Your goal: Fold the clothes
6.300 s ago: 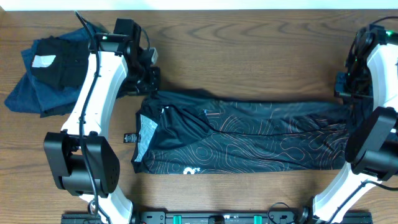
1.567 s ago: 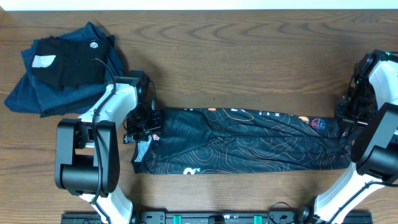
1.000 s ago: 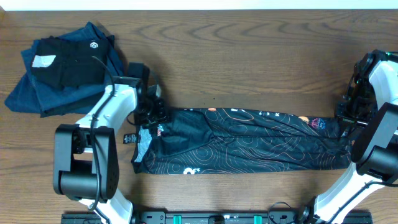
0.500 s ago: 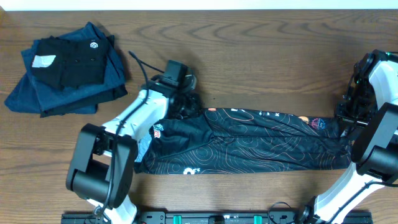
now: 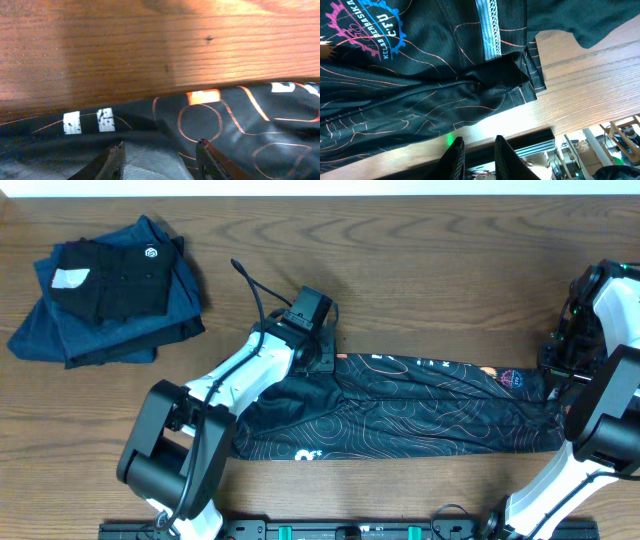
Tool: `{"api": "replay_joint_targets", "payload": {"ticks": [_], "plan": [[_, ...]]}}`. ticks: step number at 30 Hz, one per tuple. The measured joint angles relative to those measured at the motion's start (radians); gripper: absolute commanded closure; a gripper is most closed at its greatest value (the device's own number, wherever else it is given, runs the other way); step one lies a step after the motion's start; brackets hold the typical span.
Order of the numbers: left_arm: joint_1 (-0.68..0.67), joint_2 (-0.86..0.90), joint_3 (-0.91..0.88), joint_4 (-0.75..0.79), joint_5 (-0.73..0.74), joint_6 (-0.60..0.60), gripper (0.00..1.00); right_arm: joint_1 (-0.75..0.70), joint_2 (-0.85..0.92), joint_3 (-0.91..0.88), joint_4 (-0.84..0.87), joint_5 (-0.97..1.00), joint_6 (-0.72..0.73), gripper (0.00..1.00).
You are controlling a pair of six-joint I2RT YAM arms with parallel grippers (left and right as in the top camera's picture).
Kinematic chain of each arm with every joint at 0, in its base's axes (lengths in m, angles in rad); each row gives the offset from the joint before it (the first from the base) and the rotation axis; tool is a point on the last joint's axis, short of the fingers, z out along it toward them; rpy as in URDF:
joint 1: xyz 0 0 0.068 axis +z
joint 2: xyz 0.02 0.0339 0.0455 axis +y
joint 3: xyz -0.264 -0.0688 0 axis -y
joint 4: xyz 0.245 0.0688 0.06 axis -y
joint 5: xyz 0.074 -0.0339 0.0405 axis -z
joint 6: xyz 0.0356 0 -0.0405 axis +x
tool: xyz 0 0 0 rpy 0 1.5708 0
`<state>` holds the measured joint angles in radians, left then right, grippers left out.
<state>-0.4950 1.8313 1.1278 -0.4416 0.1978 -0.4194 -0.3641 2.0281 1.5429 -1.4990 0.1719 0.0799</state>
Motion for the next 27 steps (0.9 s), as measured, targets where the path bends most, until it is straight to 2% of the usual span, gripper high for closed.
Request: {"api": "replay_joint_targets", "payload": {"ticks": [10,15,19,21,22,27], "plan": [[0.0,0.028,0.0,-0.007,-0.03,0.0,0.54,0.0,0.0,0.0,0.0,0.0,0.0,0.8],[0.0,0.028,0.0,-0.027,-0.035,-0.003,0.74,0.0,0.0,0.0,0.001,0.0,0.0,0.8],[-0.003,0.028,0.0,-0.035,-0.042,-0.004,0.79,0.0,0.0,0.0,0.001,0.0,0.0,0.8],[-0.011,0.028,0.0,-0.037,-0.043,-0.008,0.91,0.0,0.0,0.0,0.001,-0.001,0.0,0.8],[-0.015,0.028,0.0,-0.038,-0.043,-0.006,0.94,0.0,0.0,0.0,0.001,-0.001,0.0,0.8],[-0.039,0.028,0.0,-0.042,-0.042,0.0,0.94,0.0,0.0,0.0,0.001,-0.004,0.0,0.8]]}}
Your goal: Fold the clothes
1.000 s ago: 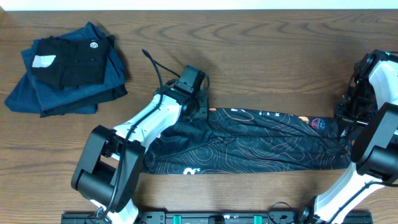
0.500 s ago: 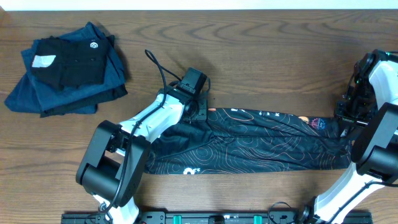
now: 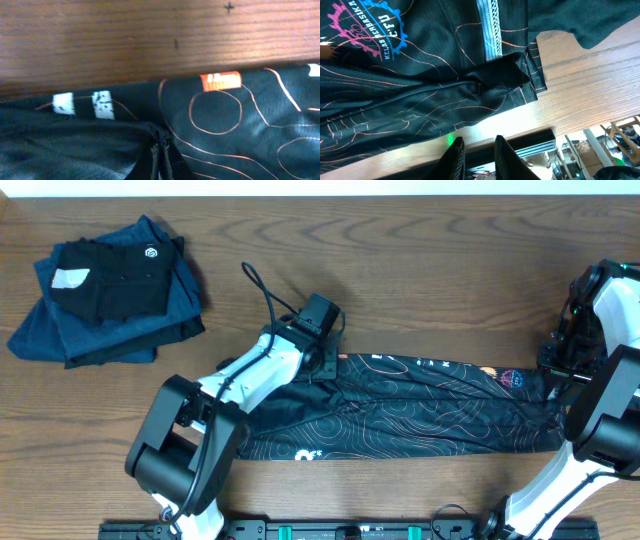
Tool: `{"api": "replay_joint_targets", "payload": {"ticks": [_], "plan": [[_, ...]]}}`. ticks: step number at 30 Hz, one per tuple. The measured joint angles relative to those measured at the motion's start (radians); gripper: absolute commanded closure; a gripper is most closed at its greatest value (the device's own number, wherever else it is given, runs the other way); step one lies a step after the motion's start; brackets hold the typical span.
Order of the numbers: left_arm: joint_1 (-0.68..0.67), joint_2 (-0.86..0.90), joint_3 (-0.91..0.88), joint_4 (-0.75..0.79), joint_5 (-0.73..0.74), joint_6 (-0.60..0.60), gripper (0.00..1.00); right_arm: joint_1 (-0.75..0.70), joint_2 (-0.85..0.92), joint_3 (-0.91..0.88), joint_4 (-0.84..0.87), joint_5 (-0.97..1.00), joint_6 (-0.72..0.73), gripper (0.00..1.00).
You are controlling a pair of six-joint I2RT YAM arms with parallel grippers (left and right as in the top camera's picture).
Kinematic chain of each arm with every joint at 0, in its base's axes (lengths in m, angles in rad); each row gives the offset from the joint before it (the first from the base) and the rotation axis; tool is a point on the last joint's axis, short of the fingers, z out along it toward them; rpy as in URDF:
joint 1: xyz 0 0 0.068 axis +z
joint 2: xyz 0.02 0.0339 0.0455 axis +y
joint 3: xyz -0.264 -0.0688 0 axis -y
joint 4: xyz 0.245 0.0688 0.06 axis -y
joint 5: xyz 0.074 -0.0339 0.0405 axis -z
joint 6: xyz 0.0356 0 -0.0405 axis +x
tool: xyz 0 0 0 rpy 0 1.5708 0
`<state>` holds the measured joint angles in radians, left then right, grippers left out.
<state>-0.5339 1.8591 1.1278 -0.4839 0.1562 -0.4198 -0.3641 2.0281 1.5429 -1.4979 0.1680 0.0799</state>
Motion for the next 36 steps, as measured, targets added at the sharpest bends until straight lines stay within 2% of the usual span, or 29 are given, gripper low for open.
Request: {"api": "replay_joint_targets", "payload": {"ticks": [6,15,30,36], "plan": [[0.0,-0.033,0.0,-0.09,0.025,0.008,0.94,0.0,0.0,0.0,0.0,-0.005,0.0,0.8],[-0.004,-0.264,-0.001,-0.271,0.031,0.01,0.94,0.0,0.0,0.0,0.003,-0.011,0.0,0.8],[-0.182,-0.25,-0.001,-0.271,0.058,0.008,0.94,0.0,0.0,0.0,0.003,-0.011,0.0,0.8],[-0.202,-0.25,-0.001,-0.269,0.066,0.008,0.94,0.0,0.0,0.0,0.003,-0.011,0.0,0.8]]}}
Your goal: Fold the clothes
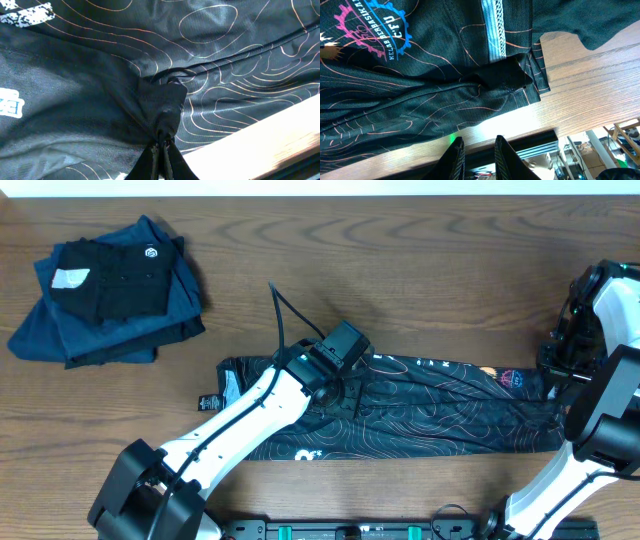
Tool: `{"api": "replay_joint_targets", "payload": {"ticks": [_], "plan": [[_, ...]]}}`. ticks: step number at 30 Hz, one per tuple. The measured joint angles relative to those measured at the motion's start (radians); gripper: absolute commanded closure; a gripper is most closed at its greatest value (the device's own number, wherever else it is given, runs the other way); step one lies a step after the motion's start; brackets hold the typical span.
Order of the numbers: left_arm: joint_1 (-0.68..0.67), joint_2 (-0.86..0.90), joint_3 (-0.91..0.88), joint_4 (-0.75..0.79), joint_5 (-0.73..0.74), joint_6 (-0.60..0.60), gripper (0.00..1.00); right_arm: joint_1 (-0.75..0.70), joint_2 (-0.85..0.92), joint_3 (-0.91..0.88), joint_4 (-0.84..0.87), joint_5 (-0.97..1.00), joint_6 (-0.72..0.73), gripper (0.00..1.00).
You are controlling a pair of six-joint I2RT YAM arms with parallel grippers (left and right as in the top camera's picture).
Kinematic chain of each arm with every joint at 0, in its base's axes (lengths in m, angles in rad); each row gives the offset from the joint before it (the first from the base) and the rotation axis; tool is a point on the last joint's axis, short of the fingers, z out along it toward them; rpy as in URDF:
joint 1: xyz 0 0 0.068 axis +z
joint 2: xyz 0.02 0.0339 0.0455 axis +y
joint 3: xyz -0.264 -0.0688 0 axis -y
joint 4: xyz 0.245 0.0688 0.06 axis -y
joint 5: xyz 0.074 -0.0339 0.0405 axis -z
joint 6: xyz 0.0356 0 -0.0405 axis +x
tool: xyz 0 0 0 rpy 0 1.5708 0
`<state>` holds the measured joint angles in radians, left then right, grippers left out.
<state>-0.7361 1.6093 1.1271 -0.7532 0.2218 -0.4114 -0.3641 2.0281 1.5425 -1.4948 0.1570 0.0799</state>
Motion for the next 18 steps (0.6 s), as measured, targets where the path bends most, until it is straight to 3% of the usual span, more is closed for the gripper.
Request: {"api": "replay_joint_targets", "payload": {"ticks": [5,6,7,8,11,18], "plan": [[0.0,0.0,0.0,0.019,0.0,0.018,0.92,0.0,0.0,0.0,-0.003,0.0,0.0,0.79],[0.002,0.0,0.0,0.023,0.0,0.021,0.9,0.0,0.0,0.0,-0.005,0.0,-0.001,0.75],[0.005,0.0,0.0,0.026,0.001,0.026,0.84,0.0,0.0,0.0,-0.004,0.0,-0.002,0.74],[0.01,0.0,0.0,0.028,0.0,0.029,0.71,-0.001,0.0,0.0,-0.002,0.002,-0.005,0.74],[0.032,-0.001,0.0,0.032,0.003,0.041,0.51,-0.018,0.0,0.0,0.012,0.001,-0.005,0.74],[0.057,-0.01,0.0,0.035,0.004,0.046,0.48,-0.087,0.0,0.0,0.09,0.005,0.007,0.79]]}}
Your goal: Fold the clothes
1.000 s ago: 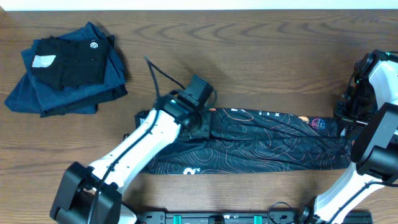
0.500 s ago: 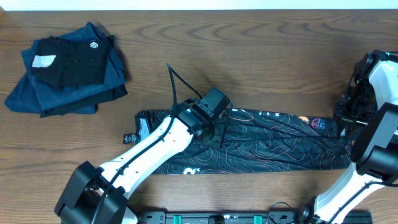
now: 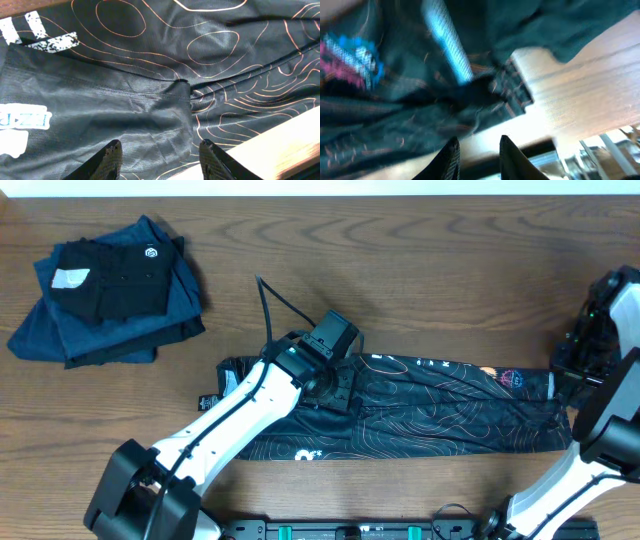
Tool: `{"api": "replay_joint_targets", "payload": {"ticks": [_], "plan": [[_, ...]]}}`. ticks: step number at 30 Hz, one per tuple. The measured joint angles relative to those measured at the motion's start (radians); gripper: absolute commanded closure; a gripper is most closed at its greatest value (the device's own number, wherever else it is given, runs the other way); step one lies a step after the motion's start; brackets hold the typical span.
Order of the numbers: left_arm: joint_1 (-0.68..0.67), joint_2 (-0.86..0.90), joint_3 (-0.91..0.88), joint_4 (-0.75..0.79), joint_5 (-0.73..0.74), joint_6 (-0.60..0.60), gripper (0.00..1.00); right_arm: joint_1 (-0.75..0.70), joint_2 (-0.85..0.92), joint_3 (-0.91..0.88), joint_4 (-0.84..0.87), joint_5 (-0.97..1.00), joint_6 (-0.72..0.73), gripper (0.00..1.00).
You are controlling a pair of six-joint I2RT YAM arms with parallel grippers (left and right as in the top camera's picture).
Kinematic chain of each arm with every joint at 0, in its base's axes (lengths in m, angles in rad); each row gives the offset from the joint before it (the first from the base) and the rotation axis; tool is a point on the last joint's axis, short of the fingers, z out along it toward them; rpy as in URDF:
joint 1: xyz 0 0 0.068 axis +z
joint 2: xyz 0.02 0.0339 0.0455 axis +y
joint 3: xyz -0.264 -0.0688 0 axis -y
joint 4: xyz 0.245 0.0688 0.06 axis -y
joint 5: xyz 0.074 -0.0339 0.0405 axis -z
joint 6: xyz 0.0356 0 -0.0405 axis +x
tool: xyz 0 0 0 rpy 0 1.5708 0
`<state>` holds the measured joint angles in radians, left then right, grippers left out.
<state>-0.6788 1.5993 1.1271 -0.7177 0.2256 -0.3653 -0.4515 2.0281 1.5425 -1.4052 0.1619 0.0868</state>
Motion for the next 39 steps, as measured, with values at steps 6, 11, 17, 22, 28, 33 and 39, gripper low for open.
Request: {"api": "replay_joint_targets", "payload": {"ticks": [6,11,17,22,28,33,39], "plan": [[0.0,-0.002,0.0,0.0,-0.004,0.003,0.48,-0.029,0.0,0.0,0.14,-0.027,0.017,0.99],[0.0,-0.003,0.0,0.0,-0.032,0.003,0.48,-0.032,0.0,-0.018,0.211,-0.058,0.008,0.99],[0.0,-0.003,-0.021,-0.001,-0.046,0.003,0.48,-0.05,0.0,-0.091,0.338,-0.05,0.007,0.98],[0.0,-0.003,-0.039,-0.004,-0.047,0.003,0.48,-0.097,0.0,-0.179,0.475,-0.05,0.007,0.96],[0.0,-0.002,-0.039,-0.005,-0.049,0.003,0.48,-0.166,-0.002,-0.205,0.595,-0.052,0.013,0.9],[0.0,-0.003,-0.039,-0.005,-0.049,0.001,0.48,-0.273,0.003,-0.204,0.659,-0.031,0.089,0.86],[0.0,-0.003,-0.039,-0.004,-0.049,-0.002,0.48,-0.409,0.01,-0.183,0.644,-0.16,0.114,0.78]]}}
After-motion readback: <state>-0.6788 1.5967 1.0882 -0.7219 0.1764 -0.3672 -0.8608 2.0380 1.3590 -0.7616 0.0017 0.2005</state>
